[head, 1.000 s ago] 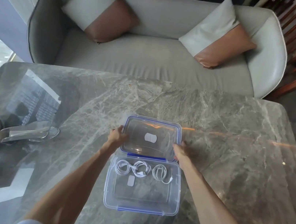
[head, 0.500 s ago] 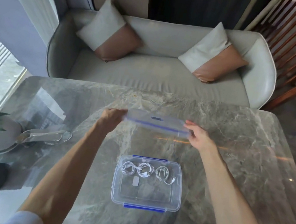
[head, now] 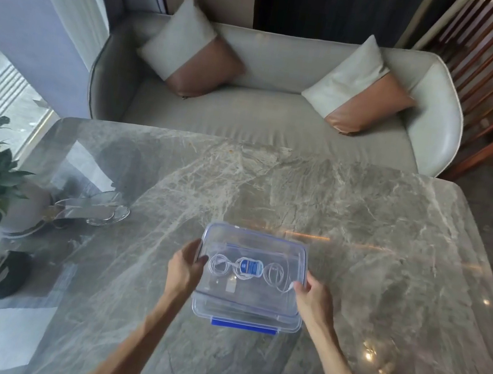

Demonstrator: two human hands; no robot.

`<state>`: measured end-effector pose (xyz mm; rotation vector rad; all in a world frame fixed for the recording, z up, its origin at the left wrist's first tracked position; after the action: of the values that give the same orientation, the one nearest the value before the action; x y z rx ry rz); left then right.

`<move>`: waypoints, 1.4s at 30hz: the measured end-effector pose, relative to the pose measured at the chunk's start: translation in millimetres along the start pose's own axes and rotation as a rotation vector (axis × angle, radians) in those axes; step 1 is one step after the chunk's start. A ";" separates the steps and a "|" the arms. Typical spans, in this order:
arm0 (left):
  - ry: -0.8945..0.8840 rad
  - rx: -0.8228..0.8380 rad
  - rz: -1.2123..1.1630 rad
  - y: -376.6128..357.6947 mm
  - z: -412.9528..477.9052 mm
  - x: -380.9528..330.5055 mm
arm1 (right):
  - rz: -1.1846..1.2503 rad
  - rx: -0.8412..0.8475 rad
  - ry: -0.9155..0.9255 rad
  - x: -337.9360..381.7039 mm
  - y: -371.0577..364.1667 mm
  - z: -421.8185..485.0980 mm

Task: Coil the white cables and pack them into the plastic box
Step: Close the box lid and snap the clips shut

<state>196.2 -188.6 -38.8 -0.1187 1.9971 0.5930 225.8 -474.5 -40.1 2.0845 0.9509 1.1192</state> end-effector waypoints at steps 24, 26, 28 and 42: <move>0.040 0.130 0.403 -27.4 -7.1 17.0 | 0.175 -0.023 -0.260 -37.1 -32.4 1.4; 0.101 0.221 0.520 -32.4 -7.7 12.5 | 0.059 -0.043 -0.242 -28.6 -26.4 14.4; 0.124 0.265 0.654 -37.6 -16.9 10.4 | -0.109 -0.068 -0.227 -13.3 -19.7 35.1; 0.236 0.175 0.040 -13.4 -19.4 49.7 | 0.235 0.224 -0.243 -20.0 -82.6 -3.1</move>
<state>160.6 -201.0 -79.0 -0.0432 2.2751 0.4434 189.4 -442.6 -110.0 2.4996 0.7567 0.8731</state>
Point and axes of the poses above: each hand's wrist, its own z-axis towards the middle knuckle, its own y-axis out of the back of the hand, x = y × z, the point moved 3 cm from there along z, towards the middle knuckle, and after that the axes turned 10 degrees about -z, right-handed, at the moved point
